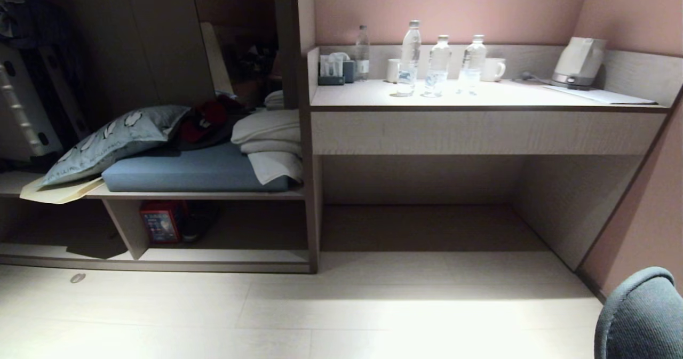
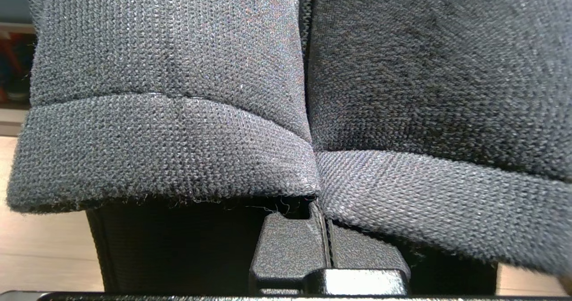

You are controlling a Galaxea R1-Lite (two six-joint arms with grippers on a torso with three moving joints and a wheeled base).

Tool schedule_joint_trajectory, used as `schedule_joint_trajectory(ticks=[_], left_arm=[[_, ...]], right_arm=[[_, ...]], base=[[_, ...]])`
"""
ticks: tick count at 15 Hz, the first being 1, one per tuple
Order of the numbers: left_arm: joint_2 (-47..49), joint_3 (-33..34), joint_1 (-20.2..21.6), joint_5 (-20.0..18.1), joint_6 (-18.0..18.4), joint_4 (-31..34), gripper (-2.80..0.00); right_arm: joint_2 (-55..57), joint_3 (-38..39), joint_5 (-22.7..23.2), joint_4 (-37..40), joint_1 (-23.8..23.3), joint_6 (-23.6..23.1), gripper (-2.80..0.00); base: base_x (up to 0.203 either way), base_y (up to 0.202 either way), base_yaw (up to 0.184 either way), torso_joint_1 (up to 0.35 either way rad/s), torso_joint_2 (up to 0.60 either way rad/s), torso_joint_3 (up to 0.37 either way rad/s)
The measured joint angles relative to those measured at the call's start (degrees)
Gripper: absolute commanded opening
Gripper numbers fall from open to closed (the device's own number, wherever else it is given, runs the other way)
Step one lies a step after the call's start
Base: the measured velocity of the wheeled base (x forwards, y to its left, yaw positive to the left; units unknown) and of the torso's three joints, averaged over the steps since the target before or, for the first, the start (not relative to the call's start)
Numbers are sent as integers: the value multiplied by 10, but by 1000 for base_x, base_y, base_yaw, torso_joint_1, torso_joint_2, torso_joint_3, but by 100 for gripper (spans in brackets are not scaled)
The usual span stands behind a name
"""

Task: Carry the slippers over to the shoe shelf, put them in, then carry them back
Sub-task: Place the slippers into the shoe cabinet

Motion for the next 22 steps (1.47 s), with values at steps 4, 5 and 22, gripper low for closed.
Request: schedule_joint_trajectory(ticks=[4,5,22], left_arm=[[0,0,0,0,0,0,-280],[0,0,0,0,0,0,-280],[0,0,0,0,-1,0,-280]], right_arm=[[0,0,0,0,0,0,-280],[0,0,0,0,0,0,-280],[0,0,0,0,0,0,-280]], base=[[0,196,-2,0,4,2],[0,196,-2,5,0,5],[0,194,-2,2,3,2]])
